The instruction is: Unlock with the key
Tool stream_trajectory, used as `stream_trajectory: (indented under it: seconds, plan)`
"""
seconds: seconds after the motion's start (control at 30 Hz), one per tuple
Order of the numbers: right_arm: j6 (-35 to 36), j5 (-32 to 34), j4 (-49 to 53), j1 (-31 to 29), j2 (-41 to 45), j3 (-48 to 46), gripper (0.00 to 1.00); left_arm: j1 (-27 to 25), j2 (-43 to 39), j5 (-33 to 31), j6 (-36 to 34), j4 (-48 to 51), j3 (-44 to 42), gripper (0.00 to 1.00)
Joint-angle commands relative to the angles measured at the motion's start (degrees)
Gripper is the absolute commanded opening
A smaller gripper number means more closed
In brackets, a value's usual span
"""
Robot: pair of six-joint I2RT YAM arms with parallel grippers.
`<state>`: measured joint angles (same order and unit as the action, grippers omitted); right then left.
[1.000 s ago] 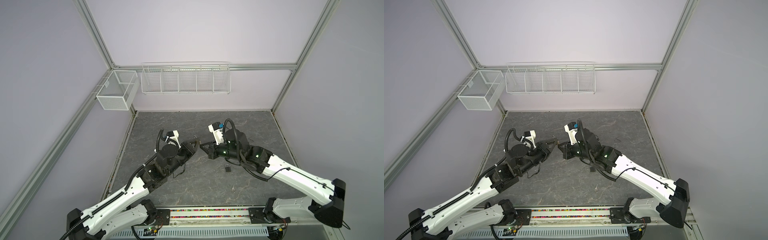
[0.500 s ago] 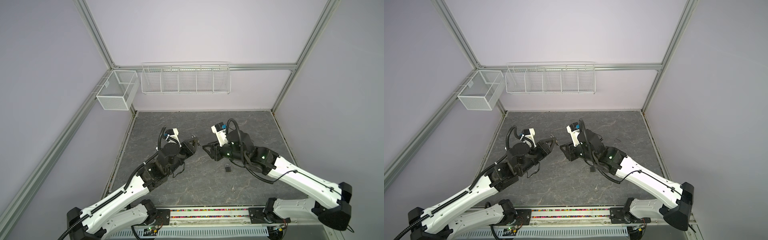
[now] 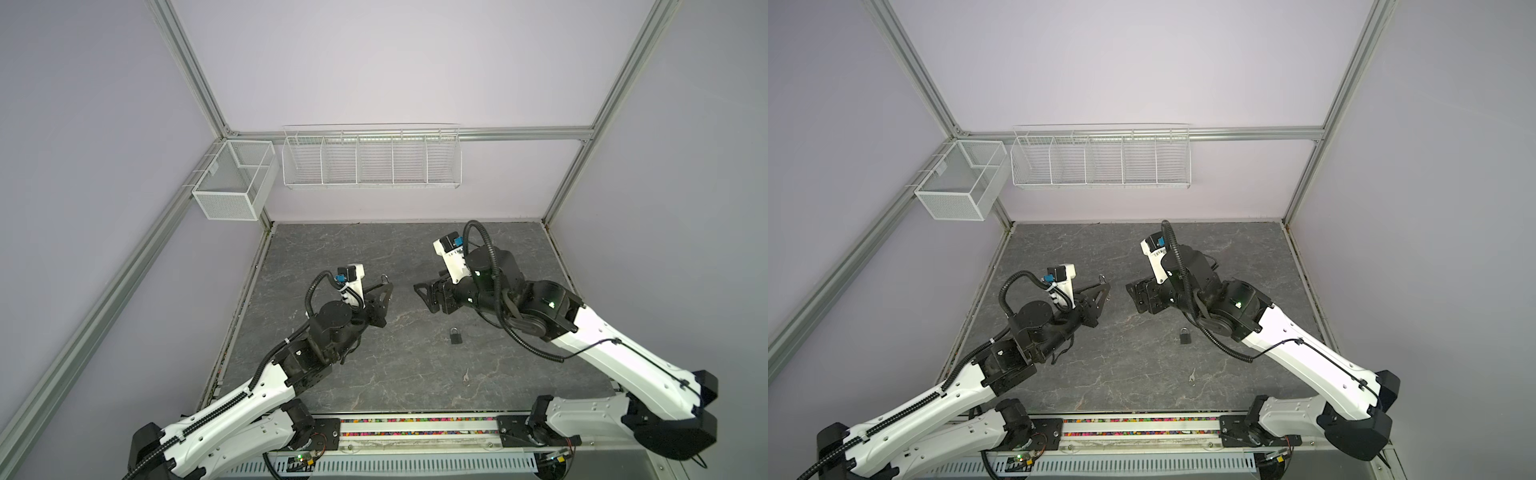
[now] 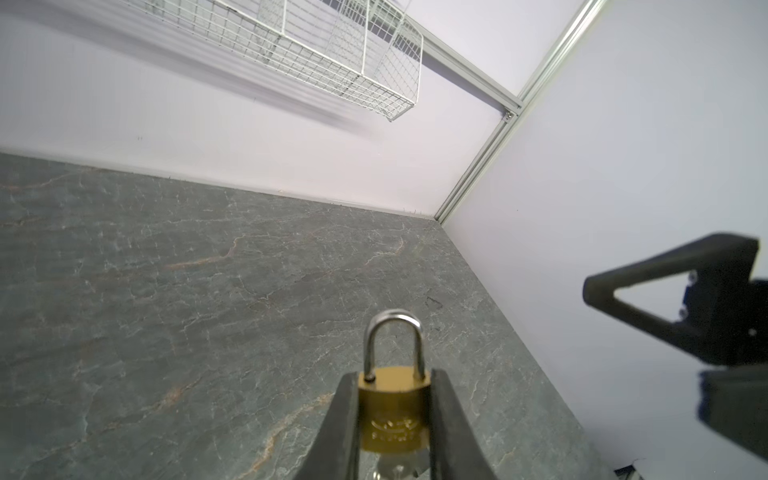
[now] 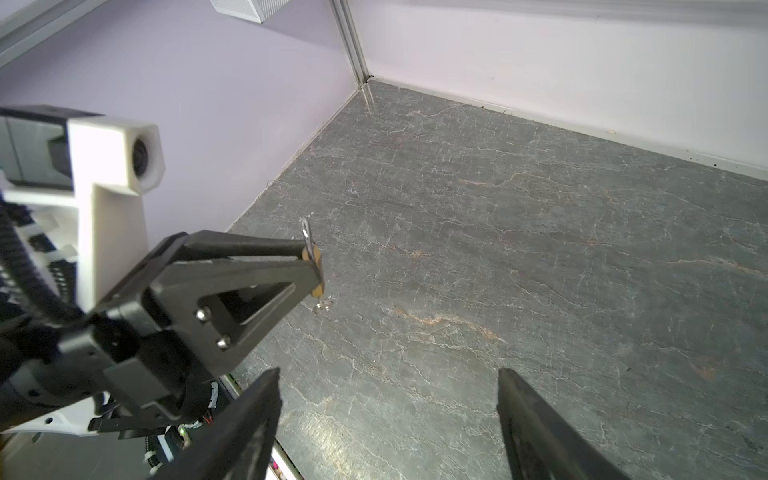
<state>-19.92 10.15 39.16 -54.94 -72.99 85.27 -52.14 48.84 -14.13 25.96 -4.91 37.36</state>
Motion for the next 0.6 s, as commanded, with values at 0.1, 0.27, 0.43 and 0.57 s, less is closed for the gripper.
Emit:
stream_trajectory:
  seconds: [0.1,0.27,0.43,0.57]
  plan:
    - [1.89,2.54,10.5,-0.42,-6.6,9.13,0.87,-0.25,-0.31,4.42,-13.81,-14.77,-5.42,0.0]
    - [1.03,2.95,12.63,-0.76,-11.42,13.5,0.9,-0.34,0.2,4.12,-17.06,-21.07,-8.52,0.0]
    - [0.75,3.1,13.14,-1.78,-15.7,18.01,0.91,-0.42,1.18,3.84,-18.54,-25.44,-10.51,0.0]
    - [0.63,4.22,13.56,-2.29,-18.78,20.53,0.93,-0.67,2.04,3.33,-18.94,-26.24,-10.8,0.0]
